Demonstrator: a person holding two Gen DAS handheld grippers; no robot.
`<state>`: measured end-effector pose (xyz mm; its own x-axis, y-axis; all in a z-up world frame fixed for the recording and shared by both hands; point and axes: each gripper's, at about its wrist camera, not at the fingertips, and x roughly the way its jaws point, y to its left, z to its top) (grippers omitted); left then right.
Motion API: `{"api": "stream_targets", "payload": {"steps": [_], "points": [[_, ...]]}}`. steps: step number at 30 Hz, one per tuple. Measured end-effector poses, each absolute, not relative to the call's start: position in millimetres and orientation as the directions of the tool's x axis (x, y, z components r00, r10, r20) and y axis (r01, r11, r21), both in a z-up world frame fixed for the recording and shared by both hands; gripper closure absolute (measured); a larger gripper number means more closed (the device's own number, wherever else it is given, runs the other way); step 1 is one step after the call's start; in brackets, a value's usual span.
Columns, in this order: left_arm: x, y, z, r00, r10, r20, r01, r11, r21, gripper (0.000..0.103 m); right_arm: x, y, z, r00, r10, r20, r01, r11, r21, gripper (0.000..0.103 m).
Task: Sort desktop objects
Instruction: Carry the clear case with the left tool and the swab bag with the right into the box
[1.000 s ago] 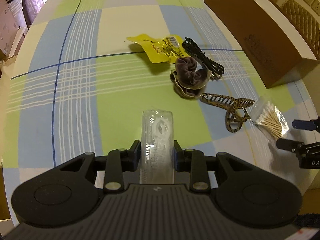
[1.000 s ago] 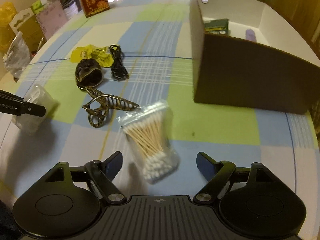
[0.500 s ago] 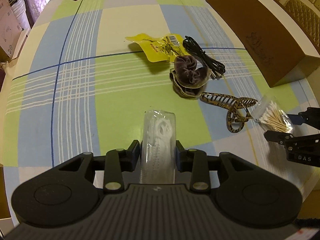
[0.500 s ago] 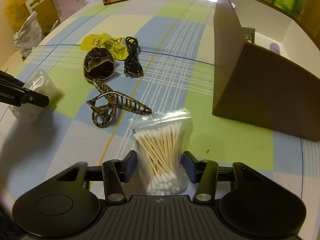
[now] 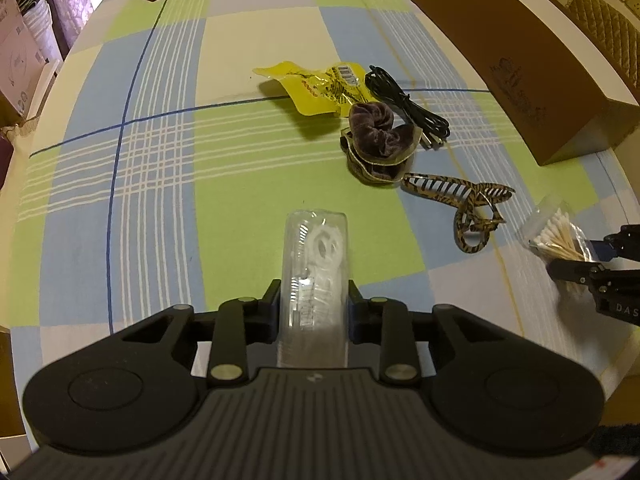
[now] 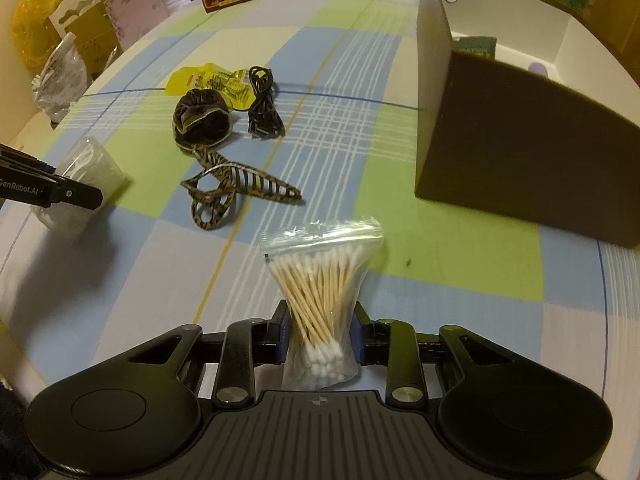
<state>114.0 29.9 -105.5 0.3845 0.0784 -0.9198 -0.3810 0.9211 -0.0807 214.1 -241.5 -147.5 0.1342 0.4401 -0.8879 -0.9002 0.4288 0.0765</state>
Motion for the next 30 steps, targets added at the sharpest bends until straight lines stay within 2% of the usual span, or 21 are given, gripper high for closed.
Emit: {"api": "stream_targets", "payload": {"steps": [15, 30], "points": [[107, 9, -76, 0.428, -0.012, -0.904, -0.31, 0.937, -0.159, 0.078, 220, -271, -127, 0.054, 0.466, -0.883, -0.846, 0.492, 0.208, 0.08], [194, -41, -5, 0.606, -0.2, -0.77, -0.043, 0.958, -0.283, 0.078, 298, -306, -41, 0.221, 0.627, -0.747, -0.777, 0.576, 0.254, 0.08]]}}
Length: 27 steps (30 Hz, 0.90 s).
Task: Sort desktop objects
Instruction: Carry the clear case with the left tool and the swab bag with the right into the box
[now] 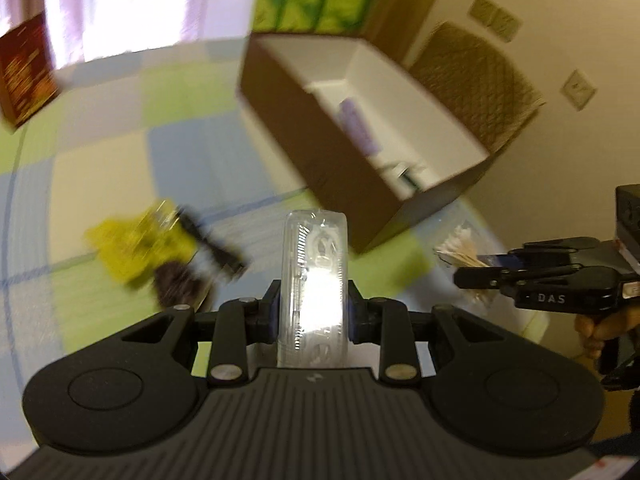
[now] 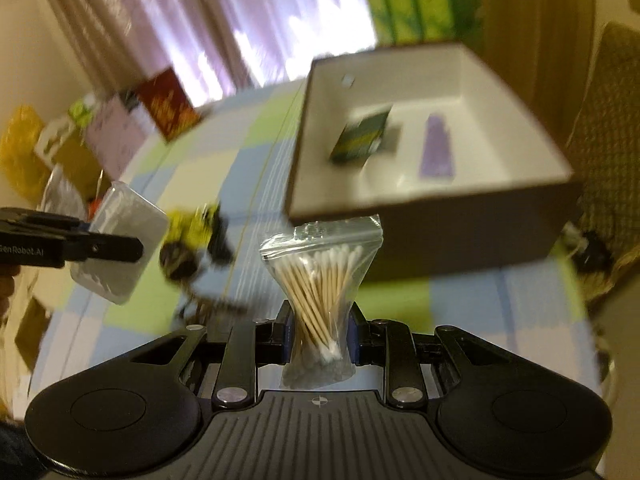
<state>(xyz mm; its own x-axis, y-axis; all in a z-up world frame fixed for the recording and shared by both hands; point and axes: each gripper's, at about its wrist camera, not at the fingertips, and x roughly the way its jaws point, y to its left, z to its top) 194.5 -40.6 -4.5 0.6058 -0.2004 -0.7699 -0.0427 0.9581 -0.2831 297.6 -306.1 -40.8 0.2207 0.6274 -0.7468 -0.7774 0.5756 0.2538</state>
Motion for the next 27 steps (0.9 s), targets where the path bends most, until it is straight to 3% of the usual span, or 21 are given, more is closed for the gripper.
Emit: {"api": "stream_targets", "payload": {"steps": [11, 18, 27], "points": [[306, -83, 41, 0.652, -0.305, -0.694, 0.152, 0.949, -0.275, 0.078, 385, -298, 6, 0.337, 0.66, -0.671, -0.819, 0.558, 0.137, 0.08], [376, -116, 28, 0.583, -0.32, -0.747, 0.228, 0.947, -0.228, 0.078, 433, -272, -16, 0.3, 0.614, -0.73, -0.854, 0.515, 0.081, 0.08], [424, -140, -26, 0.405, -0.297, -0.865, 0.269, 0.943, -0.197, 0.078, 460, -251, -64, 0.197, 0.496, -0.846, -0.907, 0.421, 0.036, 0.08]]}}
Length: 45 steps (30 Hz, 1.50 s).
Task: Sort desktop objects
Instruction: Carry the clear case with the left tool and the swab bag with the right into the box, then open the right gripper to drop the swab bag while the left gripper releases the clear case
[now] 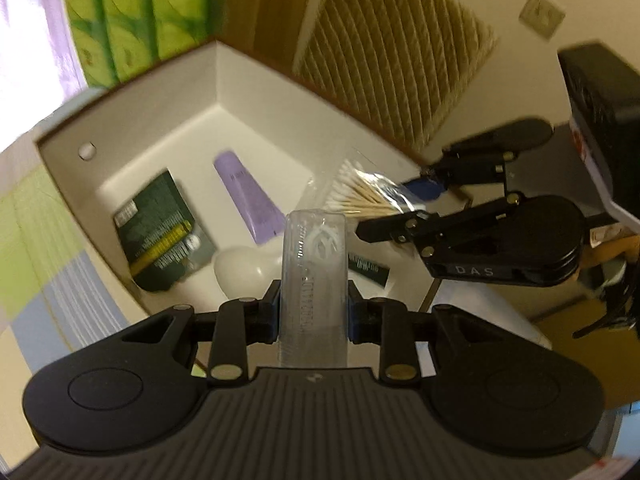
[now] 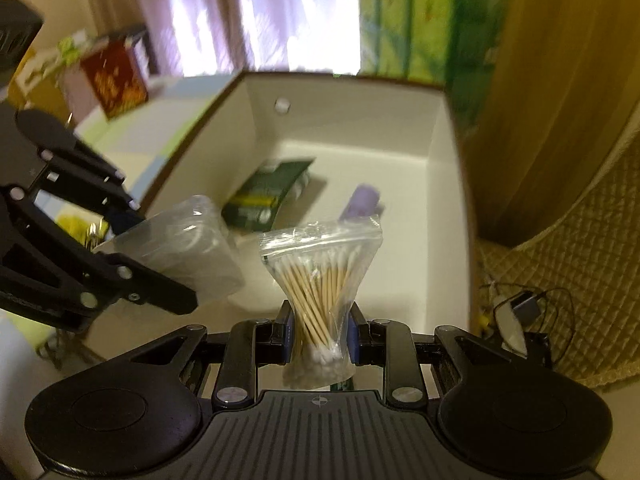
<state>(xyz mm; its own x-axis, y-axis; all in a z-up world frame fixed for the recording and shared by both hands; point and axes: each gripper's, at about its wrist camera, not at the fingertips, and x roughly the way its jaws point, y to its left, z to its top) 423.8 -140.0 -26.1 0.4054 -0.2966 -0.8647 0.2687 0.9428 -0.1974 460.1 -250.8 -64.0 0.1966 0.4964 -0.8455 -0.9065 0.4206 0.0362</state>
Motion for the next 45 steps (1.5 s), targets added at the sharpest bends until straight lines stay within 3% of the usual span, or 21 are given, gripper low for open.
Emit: {"api": "stream_targets", "payload": {"steps": [7, 18, 23, 25, 27, 35, 42, 45], "points": [[434, -159, -61, 0.317, -0.215, -0.924, 0.354, 0.93, -0.095, 0.078, 468, -247, -89, 0.108, 0.441, -0.891, -0.936, 0.348, 0.058, 0.08], [447, -162, -97, 0.19, -0.145, -0.971, 0.364, 0.929, -0.068, 0.077, 479, -240, -105, -0.024, 0.385, -0.923, -0.919, 0.354, 0.171, 0.08], [448, -162, -94, 0.206, -0.136, -0.969, 0.355, 0.933, -0.055, 0.068, 478, -238, -105, -0.038, 0.384, -0.922, -0.921, 0.344, 0.182, 0.077], [447, -163, -93, 0.213, -0.129, -0.968, 0.357, 0.933, -0.046, 0.064, 477, -237, -105, -0.038, 0.386, -0.922, -0.921, 0.345, 0.182, 0.069], [448, -162, -92, 0.217, -0.132, -0.967, 0.356, 0.933, -0.047, 0.062, 477, -237, -104, -0.034, 0.395, -0.918, -0.919, 0.348, 0.184, 0.051], [445, -165, -86, 0.265, -0.105, -0.959, 0.372, 0.928, 0.001, 0.05, 475, -238, -97, 0.015, 0.404, -0.915, -0.921, 0.362, 0.144, 0.027], [441, -168, -79, 0.302, -0.076, -0.95, 0.387, 0.921, 0.049, 0.04, 472, -243, -88, 0.035, 0.429, -0.902, -0.915, 0.377, 0.144, 0.022], [440, -166, -74, 0.334, -0.037, -0.942, 0.383, 0.918, 0.1, 0.025, 468, -244, -80, 0.047, 0.449, -0.892, -0.915, 0.379, 0.142, 0.015]]}}
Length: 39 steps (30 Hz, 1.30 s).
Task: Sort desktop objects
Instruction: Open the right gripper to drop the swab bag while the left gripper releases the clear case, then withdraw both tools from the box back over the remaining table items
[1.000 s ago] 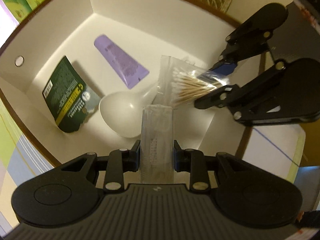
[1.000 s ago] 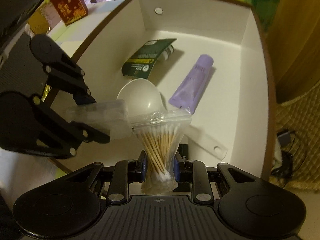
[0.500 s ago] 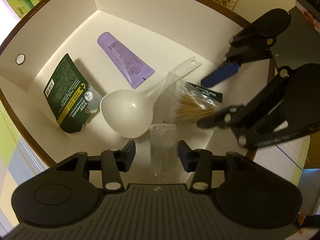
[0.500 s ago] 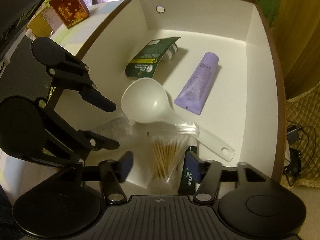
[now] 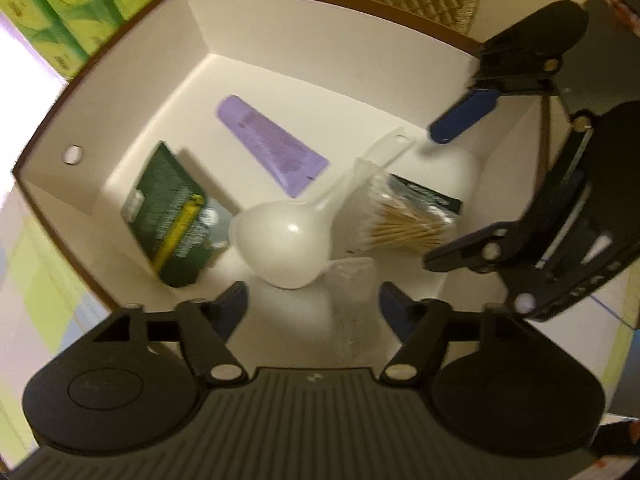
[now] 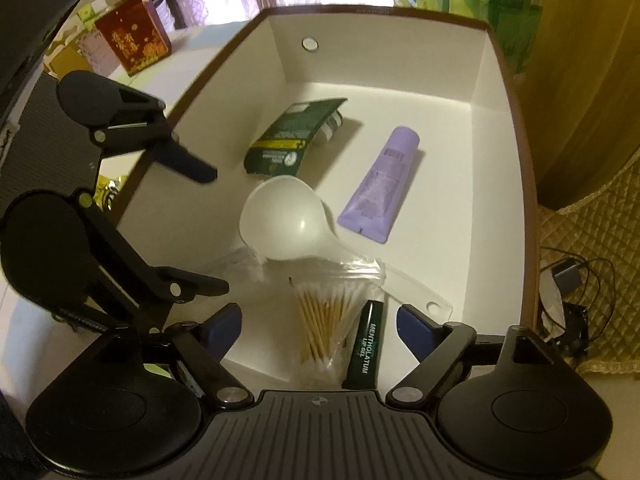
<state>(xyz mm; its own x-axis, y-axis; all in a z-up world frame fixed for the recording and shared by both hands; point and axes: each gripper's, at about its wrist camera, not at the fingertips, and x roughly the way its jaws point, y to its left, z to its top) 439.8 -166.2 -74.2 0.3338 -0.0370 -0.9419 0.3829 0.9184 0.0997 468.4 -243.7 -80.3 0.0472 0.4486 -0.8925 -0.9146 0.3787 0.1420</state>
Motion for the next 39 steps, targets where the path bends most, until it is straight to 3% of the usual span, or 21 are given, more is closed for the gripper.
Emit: {"api": "stream_targets", "payload": {"steps": [3, 39], "points": [[438, -160, -67, 0.359, -0.042, -0.932, 0.383, 0.918, 0.106, 0.02, 463, -244, -72, 0.085, 0.461, -0.883, -0.92, 0.377, 0.108, 0.004], [363, -128, -3, 0.512, -0.075, -0.855, 0.272, 0.959, 0.079, 0.013, 391, -256, -26, 0.21, 0.506, -0.836, -0.926, 0.378, -0.004, 0.002]]}}
